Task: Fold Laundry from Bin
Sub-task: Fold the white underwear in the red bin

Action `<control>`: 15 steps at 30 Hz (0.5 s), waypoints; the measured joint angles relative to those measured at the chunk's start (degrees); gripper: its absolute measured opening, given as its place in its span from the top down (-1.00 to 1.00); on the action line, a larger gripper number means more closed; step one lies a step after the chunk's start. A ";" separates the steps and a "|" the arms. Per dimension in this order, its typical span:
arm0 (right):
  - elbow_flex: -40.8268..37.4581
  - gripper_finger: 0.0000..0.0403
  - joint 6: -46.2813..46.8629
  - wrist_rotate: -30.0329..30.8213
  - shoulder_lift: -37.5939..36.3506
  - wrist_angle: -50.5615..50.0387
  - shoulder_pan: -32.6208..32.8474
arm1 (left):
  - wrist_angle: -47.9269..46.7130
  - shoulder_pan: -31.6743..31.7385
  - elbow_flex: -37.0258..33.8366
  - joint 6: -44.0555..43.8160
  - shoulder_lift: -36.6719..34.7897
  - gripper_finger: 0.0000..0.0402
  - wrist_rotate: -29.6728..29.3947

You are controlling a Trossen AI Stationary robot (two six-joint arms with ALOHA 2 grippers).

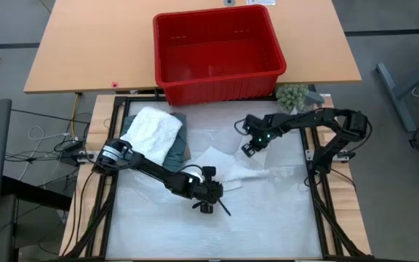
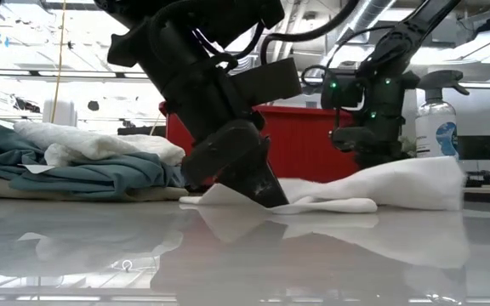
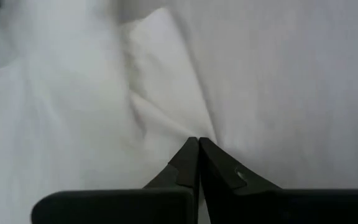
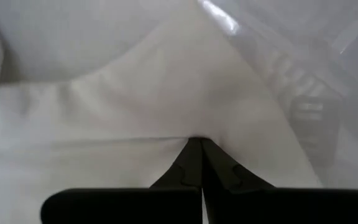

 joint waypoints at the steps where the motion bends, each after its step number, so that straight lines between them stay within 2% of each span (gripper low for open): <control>1: -0.02 0.89 0.00 0.01 0.00 0.43 -1.10 | 0.02 0.00 0.00 1.47 -0.01 1.00 0.70; 8: -0.15 0.89 -0.02 0.44 0.11 5.29 -6.25 | -3.38 -0.09 -0.04 15.35 -2.13 1.00 8.63; 11: -0.15 0.89 0.10 0.44 0.15 7.84 -7.33 | -3.65 -0.03 -0.39 16.60 -4.33 1.00 6.89; 15: -0.15 0.89 0.11 0.80 0.15 8.67 -7.34 | 0.87 1.12 -0.42 13.01 -9.17 1.00 2.99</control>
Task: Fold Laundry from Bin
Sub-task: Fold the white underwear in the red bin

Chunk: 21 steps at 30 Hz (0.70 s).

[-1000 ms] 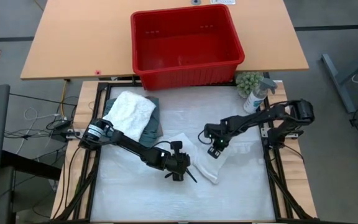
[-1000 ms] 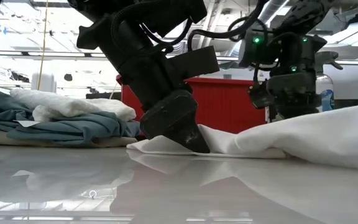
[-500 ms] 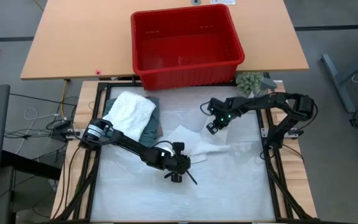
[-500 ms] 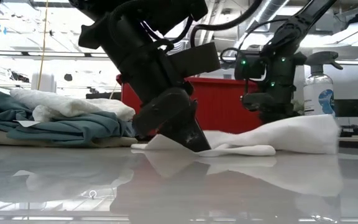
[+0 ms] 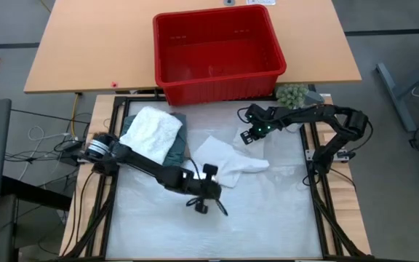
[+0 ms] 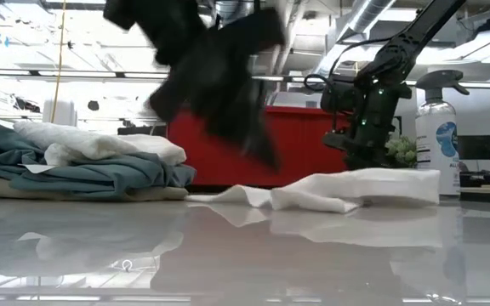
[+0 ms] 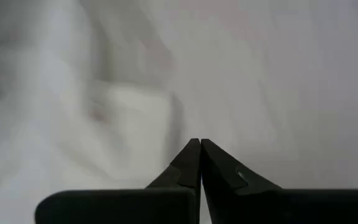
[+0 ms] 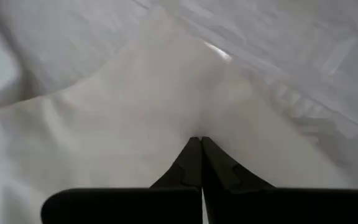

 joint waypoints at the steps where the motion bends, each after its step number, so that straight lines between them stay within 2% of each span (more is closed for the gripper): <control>1: 0.00 0.89 -0.08 0.02 -0.02 0.10 0.02 | 2.08 0.41 0.11 -1.73 -1.23 1.00 -0.92; 5: 0.00 0.89 -0.06 -0.15 -0.02 0.35 0.11 | 13.48 1.71 -0.49 -5.53 -2.58 1.00 -1.10; 8: 0.00 0.89 -0.09 -0.22 -0.02 0.44 0.03 | 18.61 2.10 -0.44 -5.86 -0.71 1.00 -1.74; 13: 0.02 0.89 -0.80 -0.66 -0.04 0.19 0.07 | 17.41 1.92 -0.71 -10.95 4.48 1.00 -10.00; 21: 0.02 0.89 -1.04 -0.82 -0.06 0.36 0.07 | 17.88 1.77 -0.58 -13.51 8.89 1.00 -10.44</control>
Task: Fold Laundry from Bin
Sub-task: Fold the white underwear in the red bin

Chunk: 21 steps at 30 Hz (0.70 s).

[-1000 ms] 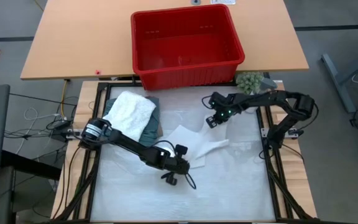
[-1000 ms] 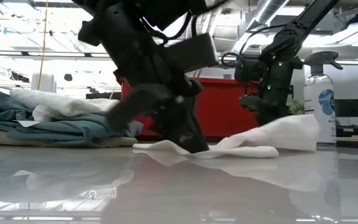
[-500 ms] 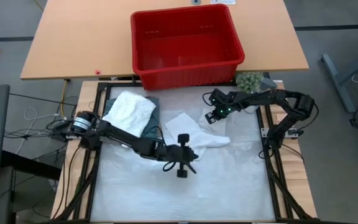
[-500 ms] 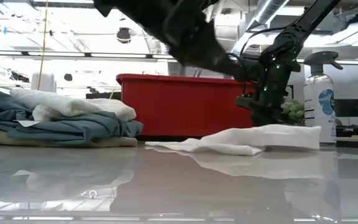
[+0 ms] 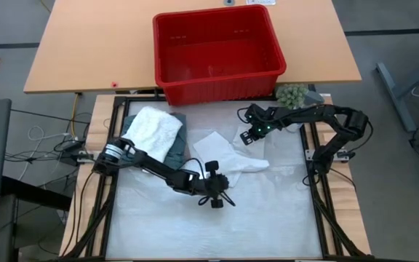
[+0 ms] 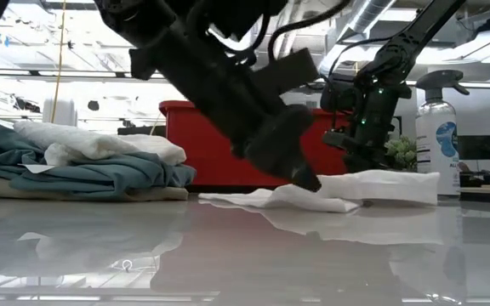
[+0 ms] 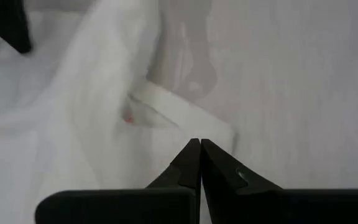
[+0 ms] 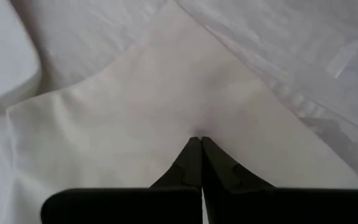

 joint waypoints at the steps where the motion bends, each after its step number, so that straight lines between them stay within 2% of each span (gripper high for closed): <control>1: 0.00 0.89 -0.03 -0.02 -0.01 0.00 0.00 | 0.72 0.05 0.03 -0.05 0.07 1.00 -0.26; 12: 0.11 0.89 -0.33 -0.03 -0.03 0.03 0.00 | 1.69 0.07 0.84 -0.83 1.99 1.00 -0.13; 21: 0.11 0.89 -0.33 -0.08 -0.05 -0.38 0.05 | 1.01 -0.36 1.07 -3.78 4.95 1.00 6.77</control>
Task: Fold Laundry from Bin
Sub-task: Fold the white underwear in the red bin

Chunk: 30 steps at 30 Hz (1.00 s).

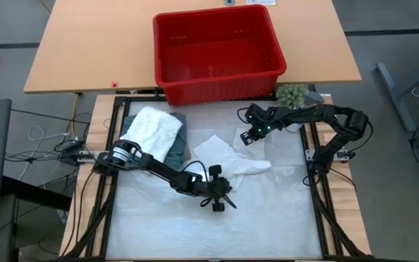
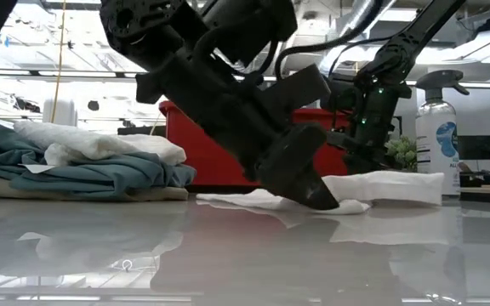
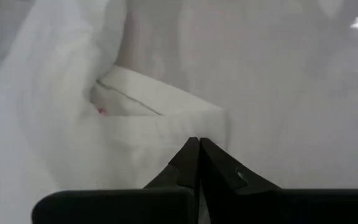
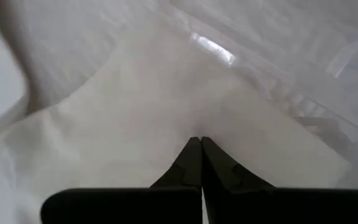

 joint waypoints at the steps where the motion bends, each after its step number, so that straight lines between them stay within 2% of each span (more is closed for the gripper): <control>1: 0.00 0.89 -0.01 -0.01 -0.01 -0.01 0.05 | -0.79 -0.11 0.04 -0.22 -0.11 1.00 1.60; 6: 0.00 0.89 -0.24 -0.02 -0.02 -0.12 0.10 | -6.11 -2.36 0.17 0.84 -1.25 1.00 8.97; 12: 0.00 0.89 -1.45 -0.08 -0.02 -0.11 0.30 | -14.00 -4.38 0.20 1.72 -3.37 1.00 11.63; 18: 0.00 0.89 -1.51 -0.07 -0.02 -0.06 0.28 | -22.79 -5.44 0.02 12.29 -6.76 1.00 21.26; 20: 0.00 0.89 -1.51 -0.04 -0.02 -0.06 0.27 | -25.39 -5.89 -0.14 14.04 -8.19 1.00 22.56; 23: 0.00 0.89 -1.51 -0.04 -0.01 -0.04 0.37 | -25.93 -6.15 -0.40 11.42 -10.67 1.00 18.73; 28: 0.00 0.89 -1.51 0.00 -0.02 0.24 0.68 | -17.48 -5.95 -0.27 3.08 -14.89 1.00 0.74; 30: 0.00 0.89 -1.51 -0.04 -0.02 0.19 0.91 | -13.36 -5.93 -0.27 0.71 -15.16 1.00 -4.23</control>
